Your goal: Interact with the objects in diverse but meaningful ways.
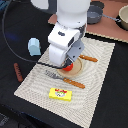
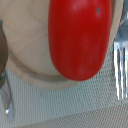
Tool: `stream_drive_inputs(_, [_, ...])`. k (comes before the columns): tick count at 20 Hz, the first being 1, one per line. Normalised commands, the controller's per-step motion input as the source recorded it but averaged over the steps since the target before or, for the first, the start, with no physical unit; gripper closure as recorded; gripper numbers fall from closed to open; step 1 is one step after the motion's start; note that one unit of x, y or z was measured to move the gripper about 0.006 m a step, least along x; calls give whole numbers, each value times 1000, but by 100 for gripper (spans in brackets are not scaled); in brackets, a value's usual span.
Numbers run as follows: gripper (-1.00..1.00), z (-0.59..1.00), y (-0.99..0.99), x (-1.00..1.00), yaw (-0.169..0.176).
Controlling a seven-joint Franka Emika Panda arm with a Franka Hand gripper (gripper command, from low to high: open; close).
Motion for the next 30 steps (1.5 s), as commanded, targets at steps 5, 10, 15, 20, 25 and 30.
stream_drive_inputs(5, [-100, -143, -27, 217, 3])
stream_drive_inputs(10, [-100, -89, 0, 338, 0])
stream_drive_inputs(15, [-100, -158, 0, 202, 0])
stream_drive_inputs(20, [100, -125, -1, 177, 0])
stream_drive_inputs(25, [100, -10, -1, 256, 0])
stream_drive_inputs(30, [100, 0, -11, 241, 0])
